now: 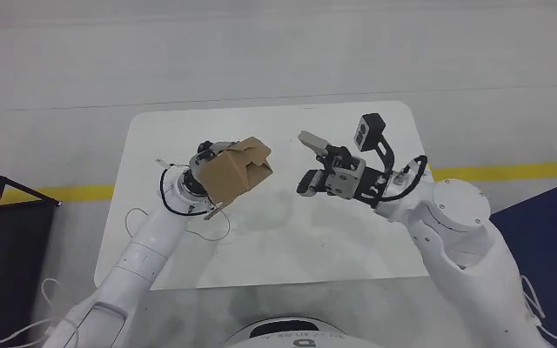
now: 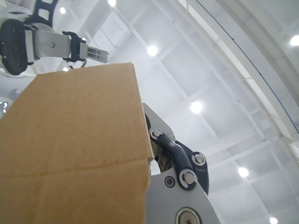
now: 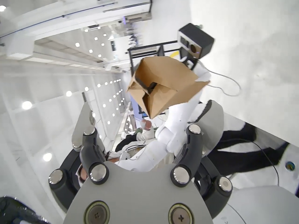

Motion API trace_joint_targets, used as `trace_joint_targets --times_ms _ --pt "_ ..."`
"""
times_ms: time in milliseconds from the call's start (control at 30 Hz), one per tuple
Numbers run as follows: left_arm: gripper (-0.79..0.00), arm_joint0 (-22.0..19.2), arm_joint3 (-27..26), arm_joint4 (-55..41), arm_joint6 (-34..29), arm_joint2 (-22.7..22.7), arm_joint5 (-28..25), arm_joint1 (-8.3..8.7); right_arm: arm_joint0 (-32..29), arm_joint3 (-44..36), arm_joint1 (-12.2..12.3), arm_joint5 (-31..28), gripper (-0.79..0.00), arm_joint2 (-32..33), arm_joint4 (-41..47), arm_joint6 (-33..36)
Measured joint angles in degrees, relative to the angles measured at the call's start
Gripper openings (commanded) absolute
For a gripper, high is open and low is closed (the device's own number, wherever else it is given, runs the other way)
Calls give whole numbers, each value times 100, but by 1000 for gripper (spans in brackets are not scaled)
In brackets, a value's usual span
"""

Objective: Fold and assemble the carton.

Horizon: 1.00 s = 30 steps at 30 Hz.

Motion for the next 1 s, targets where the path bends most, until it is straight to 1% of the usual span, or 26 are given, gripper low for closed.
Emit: trace_joint_targets --times_ms 33,133,233,333,433,467,500,533,667,867,933,1000 --pt "-785 -1 1 43 0 0 0 0 5 1 0 -53 0 -2 1 0" --pt "-785 -3 3 83 -1 -2 -1 1 12 1 1 295 0 -4 -5 3" --pt "-785 28 -48 29 56 -10 10 -5 11 2 1 348 0 -4 -5 4" --pt "-785 128 -197 -223 264 -73 111 -25 -88 175 -13 123 0 -64 63 25" --pt "-785 144 -251 -384 368 -96 276 -50 -154 278 -20 -89 0 -81 68 79" --pt "-785 134 -259 -416 396 -78 347 -65 -166 282 -22 -133 -6 -65 89 86" --pt "-785 123 -267 -445 412 -51 395 -78 -166 287 -21 -140 -31 -55 72 86" --pt "-785 108 -277 -474 433 -11 433 -95 -155 298 -18 -119 -34 -56 16 85" --pt "-785 -21 -270 -581 531 248 531 -177 51 442 -26 34 -43 -224 -231 116" --pt "-785 -270 -80 -670 555 543 555 -267 522 740 -77 150 -95 -553 -326 221" --pt "-785 -334 -29 -662 555 610 556 -281 636 816 -90 170 -123 -603 -325 231" --pt "-785 -375 11 -650 552 650 552 -285 715 868 -97 211 -129 -632 -348 246"
